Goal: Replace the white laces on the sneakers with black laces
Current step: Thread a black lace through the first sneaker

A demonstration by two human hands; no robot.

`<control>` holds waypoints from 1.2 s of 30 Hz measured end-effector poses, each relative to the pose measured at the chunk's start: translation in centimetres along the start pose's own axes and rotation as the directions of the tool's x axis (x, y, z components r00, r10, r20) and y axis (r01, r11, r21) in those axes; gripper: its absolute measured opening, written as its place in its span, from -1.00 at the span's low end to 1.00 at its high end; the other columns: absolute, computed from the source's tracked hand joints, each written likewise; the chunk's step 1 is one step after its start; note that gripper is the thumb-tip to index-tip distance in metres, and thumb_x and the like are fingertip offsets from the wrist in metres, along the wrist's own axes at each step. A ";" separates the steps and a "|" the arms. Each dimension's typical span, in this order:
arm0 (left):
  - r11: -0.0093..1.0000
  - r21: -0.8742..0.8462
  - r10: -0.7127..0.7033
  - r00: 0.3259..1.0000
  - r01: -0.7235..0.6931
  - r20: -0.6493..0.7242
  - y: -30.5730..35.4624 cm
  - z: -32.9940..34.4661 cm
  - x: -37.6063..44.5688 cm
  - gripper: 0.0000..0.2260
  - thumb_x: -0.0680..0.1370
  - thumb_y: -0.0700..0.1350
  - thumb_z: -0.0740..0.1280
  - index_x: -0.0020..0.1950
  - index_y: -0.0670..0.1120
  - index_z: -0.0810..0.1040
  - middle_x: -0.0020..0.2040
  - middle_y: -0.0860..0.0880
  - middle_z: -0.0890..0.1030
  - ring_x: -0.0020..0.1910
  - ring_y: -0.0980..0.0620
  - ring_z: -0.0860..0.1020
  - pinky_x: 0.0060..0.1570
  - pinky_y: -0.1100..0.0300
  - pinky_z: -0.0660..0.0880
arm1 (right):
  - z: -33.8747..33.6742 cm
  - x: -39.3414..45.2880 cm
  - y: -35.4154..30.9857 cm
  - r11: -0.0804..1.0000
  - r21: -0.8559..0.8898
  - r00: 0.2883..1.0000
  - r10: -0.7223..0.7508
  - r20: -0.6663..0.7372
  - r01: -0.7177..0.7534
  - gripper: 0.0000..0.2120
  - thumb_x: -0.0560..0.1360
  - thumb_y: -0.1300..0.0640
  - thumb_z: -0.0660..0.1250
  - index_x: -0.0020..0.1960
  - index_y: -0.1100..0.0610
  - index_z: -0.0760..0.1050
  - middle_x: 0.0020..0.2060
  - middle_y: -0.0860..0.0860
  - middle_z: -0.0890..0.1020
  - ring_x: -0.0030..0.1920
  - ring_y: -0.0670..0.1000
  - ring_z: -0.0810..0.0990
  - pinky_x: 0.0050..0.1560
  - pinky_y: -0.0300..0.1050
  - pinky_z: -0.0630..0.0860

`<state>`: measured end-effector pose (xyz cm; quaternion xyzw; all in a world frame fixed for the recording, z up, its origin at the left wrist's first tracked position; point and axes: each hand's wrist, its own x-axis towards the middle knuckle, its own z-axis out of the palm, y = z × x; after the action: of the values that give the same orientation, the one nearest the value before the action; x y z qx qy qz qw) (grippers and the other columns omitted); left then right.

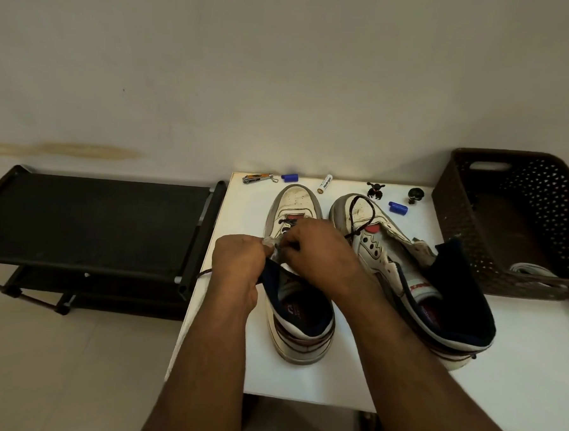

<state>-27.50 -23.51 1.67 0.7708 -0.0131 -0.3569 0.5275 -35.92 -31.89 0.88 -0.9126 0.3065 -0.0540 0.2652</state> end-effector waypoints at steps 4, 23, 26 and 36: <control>0.997 -0.058 -0.045 0.995 0.050 0.085 0.8 -0.6 -0.2 -0.92 0.54 -0.20 0.35 -0.13 -0.18 0.58 -0.26 -0.14 0.61 -0.32 -0.05 0.58 -0.38 0.16 0.55 | 0.6 -0.1 0.3 0.996 0.085 0.997 0.023 -0.078 -0.016 -0.84 0.50 0.16 0.31 -0.02 0.06 0.67 -0.13 0.02 0.65 -0.12 0.01 0.59 -0.05 -0.04 0.56; 0.968 -0.245 -0.046 0.998 0.056 0.045 1.2 -0.9 1.9 -0.84 0.62 -0.25 0.15 -0.04 -0.14 0.51 -0.10 -0.12 0.56 -0.22 -0.02 0.56 -0.32 0.11 0.56 | 0.3 0.6 2.0 0.971 0.201 0.990 0.115 0.076 -0.128 -0.80 0.44 0.05 0.44 0.07 0.01 0.67 -0.03 -0.09 0.69 -0.07 -0.15 0.59 -0.01 -0.23 0.49; 0.509 -0.791 -0.010 0.917 -0.339 -0.399 2.9 -5.6 3.4 -0.84 0.64 -0.19 0.07 0.07 -0.16 0.43 -0.15 -0.12 0.54 -0.36 0.02 0.57 -0.34 0.17 0.55 | 0.1 0.4 2.0 0.988 0.131 0.996 0.089 -0.008 -0.087 -0.78 0.41 0.00 0.47 0.04 0.00 0.68 -0.04 -0.10 0.67 -0.08 -0.13 0.58 0.02 -0.16 0.55; 0.839 0.480 0.290 0.957 -0.256 0.002 2.6 -6.8 -1.1 -0.83 0.49 -0.26 0.35 -0.16 0.00 0.62 -0.14 0.00 0.60 -0.18 -0.01 0.56 -0.18 0.16 0.47 | 0.2 0.5 2.2 0.998 0.065 0.981 -0.009 -0.195 0.022 -0.83 0.36 0.03 0.52 -0.06 -0.01 0.68 0.00 -0.07 0.55 0.12 -0.01 0.46 0.18 -0.08 0.38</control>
<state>-23.58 -18.75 5.63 0.8788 -0.1912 -0.2365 0.3677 -36.61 -33.55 -0.49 -0.8959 0.3219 -0.1554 0.2638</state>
